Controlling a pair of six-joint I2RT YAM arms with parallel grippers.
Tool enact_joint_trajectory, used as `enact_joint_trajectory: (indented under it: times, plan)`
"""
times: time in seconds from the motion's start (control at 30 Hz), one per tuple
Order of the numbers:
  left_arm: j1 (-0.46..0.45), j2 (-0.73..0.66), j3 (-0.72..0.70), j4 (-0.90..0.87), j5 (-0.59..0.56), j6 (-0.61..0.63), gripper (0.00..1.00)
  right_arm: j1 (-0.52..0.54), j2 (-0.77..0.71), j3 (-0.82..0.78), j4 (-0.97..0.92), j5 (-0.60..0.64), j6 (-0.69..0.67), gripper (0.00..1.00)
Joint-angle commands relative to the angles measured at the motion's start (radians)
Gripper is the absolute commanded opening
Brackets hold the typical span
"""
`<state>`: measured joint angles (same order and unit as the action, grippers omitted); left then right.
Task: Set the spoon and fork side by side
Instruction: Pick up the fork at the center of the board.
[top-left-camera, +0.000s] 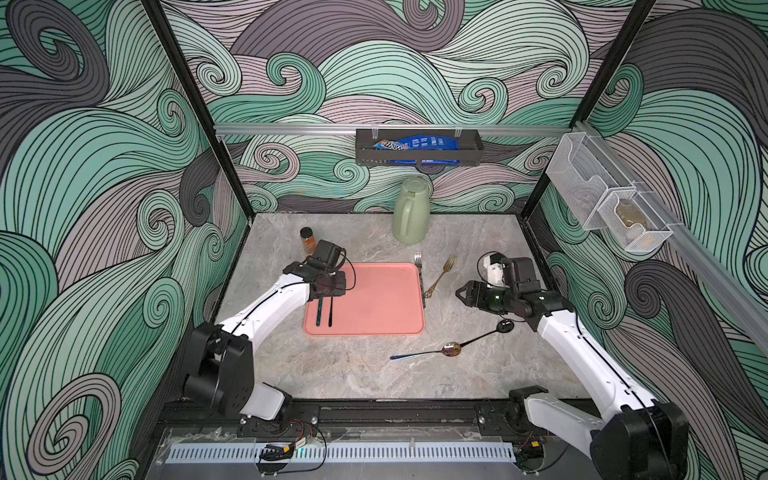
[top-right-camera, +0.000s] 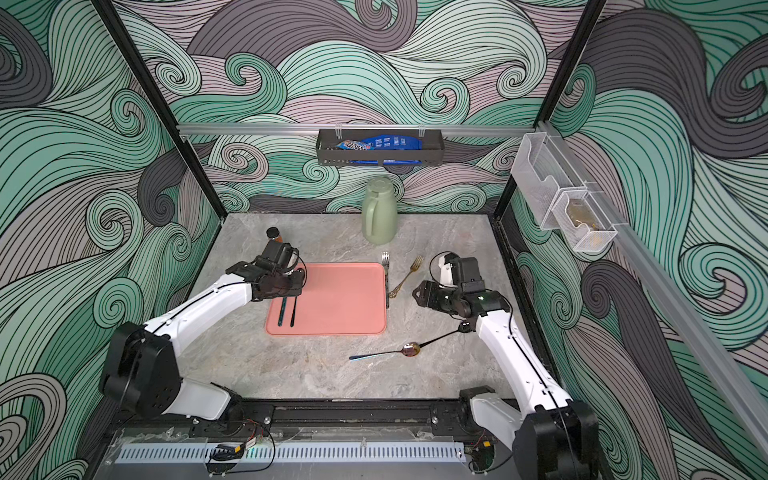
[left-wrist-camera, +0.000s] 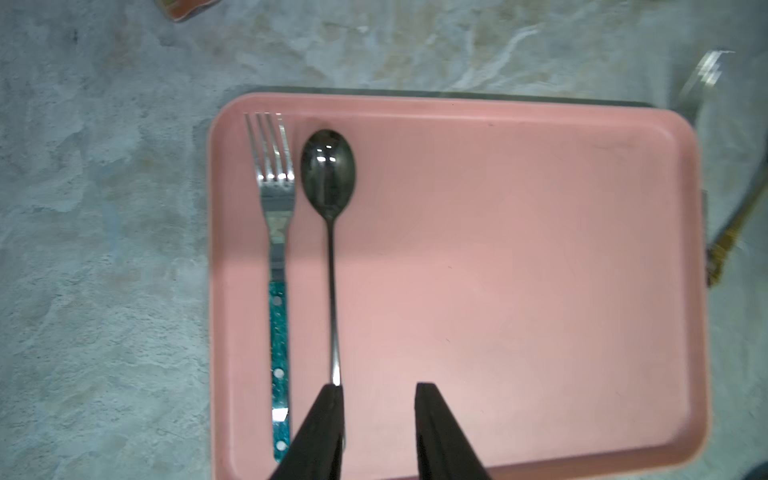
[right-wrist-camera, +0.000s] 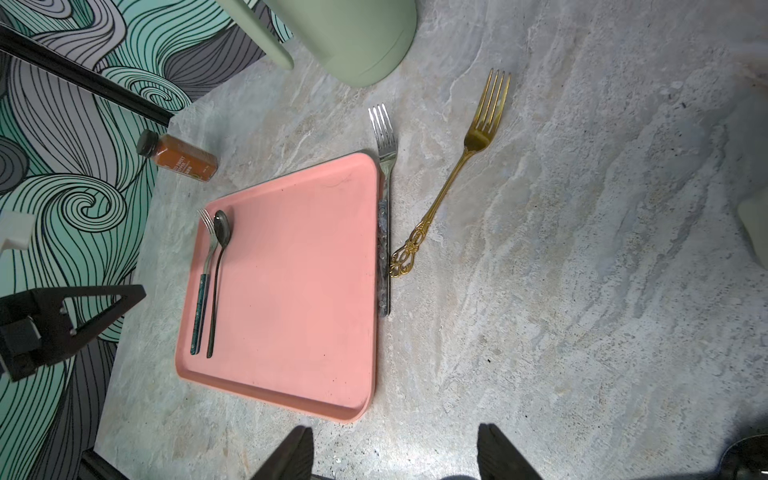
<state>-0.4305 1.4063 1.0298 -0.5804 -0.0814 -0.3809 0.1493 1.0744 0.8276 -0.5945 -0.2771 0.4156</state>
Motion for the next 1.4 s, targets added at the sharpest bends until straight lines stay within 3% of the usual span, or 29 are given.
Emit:
enact_joint_trajectory:
  times: [0.0, 0.2, 0.3, 0.4, 0.67, 0.97, 1.37]
  plan:
    - [-0.122, -0.088, -0.050, 0.026, -0.012, -0.072, 0.31, -0.027, -0.041, -0.013, 0.028, 0.030, 0.031, 0.69]
    - [-0.425, -0.136, -0.060, 0.194, -0.038, -0.089, 0.31, -0.126, -0.133, -0.112, 0.125, 0.027, 0.077, 0.71]
    - [-0.512, -0.090, -0.013, 0.170, -0.053, -0.083, 0.31, -0.143, -0.149, -0.134, 0.111, 0.060, 0.076, 0.82]
    - [-0.581, -0.050, 0.007, 0.190, -0.071, -0.053, 0.31, -0.143, -0.162, -0.158, 0.133, 0.074, 0.068, 0.83]
    - [-0.601, -0.003, 0.057, 0.166, -0.104, 0.028, 0.33, -0.061, -0.024, -0.132, 0.219, 0.117, 0.123, 0.82]
    - [-0.600, -0.082, -0.013, 0.116, -0.226, -0.002, 0.31, 0.098, 0.340, 0.146, 0.214, 0.247, 0.160, 0.73]
    - [-0.600, -0.189, -0.090, 0.091, -0.315, -0.010, 0.30, 0.176, 0.702, 0.407, 0.168, 0.351, 0.156, 0.69]
